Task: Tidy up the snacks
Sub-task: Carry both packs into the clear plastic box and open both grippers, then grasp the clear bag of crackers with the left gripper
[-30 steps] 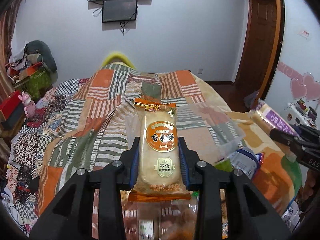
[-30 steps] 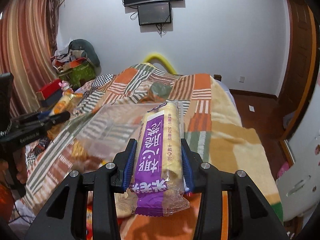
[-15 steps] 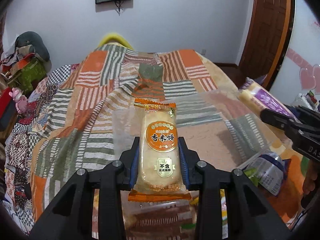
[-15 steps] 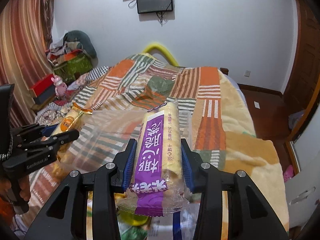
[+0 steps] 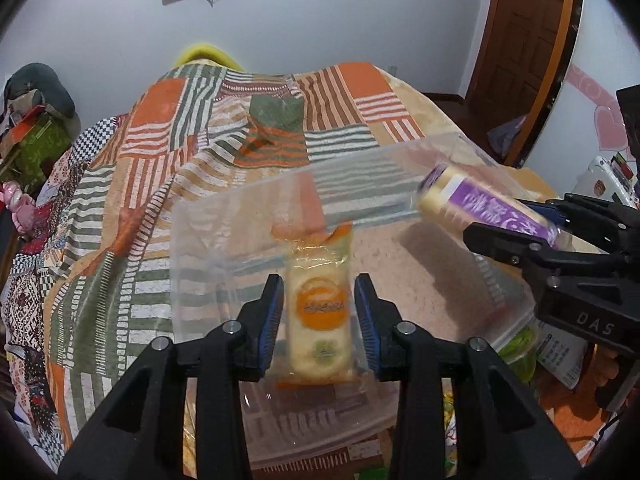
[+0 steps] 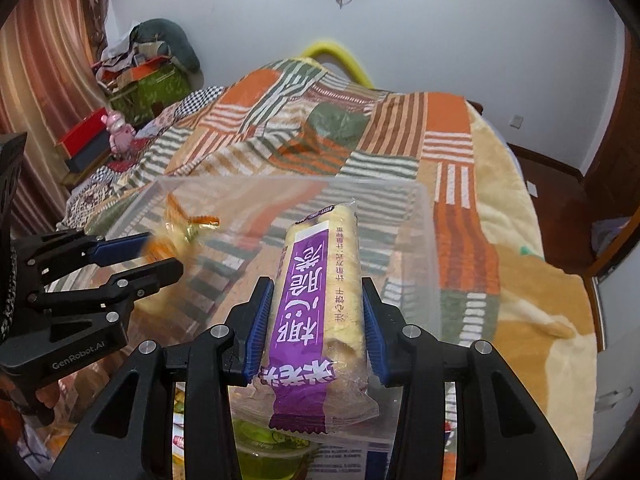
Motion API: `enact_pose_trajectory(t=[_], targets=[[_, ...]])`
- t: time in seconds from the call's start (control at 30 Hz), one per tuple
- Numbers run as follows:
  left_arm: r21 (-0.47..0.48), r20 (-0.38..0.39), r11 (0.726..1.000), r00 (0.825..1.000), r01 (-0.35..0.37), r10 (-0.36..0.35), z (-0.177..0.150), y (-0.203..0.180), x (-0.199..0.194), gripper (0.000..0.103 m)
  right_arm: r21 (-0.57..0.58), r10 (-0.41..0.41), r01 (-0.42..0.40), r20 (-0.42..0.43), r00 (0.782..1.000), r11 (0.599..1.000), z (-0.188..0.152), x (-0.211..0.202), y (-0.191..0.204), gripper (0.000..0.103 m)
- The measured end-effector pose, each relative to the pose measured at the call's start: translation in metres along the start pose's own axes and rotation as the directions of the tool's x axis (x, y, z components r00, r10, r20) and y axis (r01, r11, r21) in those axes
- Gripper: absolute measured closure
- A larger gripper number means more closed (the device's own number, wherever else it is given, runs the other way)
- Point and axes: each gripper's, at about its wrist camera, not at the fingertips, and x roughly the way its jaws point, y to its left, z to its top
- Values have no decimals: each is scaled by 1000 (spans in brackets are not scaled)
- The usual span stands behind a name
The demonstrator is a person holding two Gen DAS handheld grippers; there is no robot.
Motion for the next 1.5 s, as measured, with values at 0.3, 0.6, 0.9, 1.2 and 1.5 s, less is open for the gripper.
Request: enact_pose_trajectory(t=[0.3, 0.6, 0.9, 1.2, 1.5], targets=[[-15, 87, 1000, 996, -25, 26, -7, 14, -49, 42, -4, 17, -17, 52, 998, 1000, 0, -35, -7, 62], [-54, 106, 994, 989, -99, 105, -33, 53, -101, 36, -3, 7, -7, 94, 996, 1000, -16, -77, -9, 60], [-120, 7, 982, 989, -144, 146, -78, 89, -92, 36, 5, -14, 14, 63, 998, 1000, -48, -86, -14, 54], [-164, -85, 981, 992, -107, 94, -95, 98, -41, 36, 38, -15, 15, -5, 1000, 999, -77, -72, -24, 45], [-195, -88, 978, 994, -78, 61, -96, 99, -17, 30, 33, -16, 18, -50, 999, 999, -86, -51, -24, 38]])
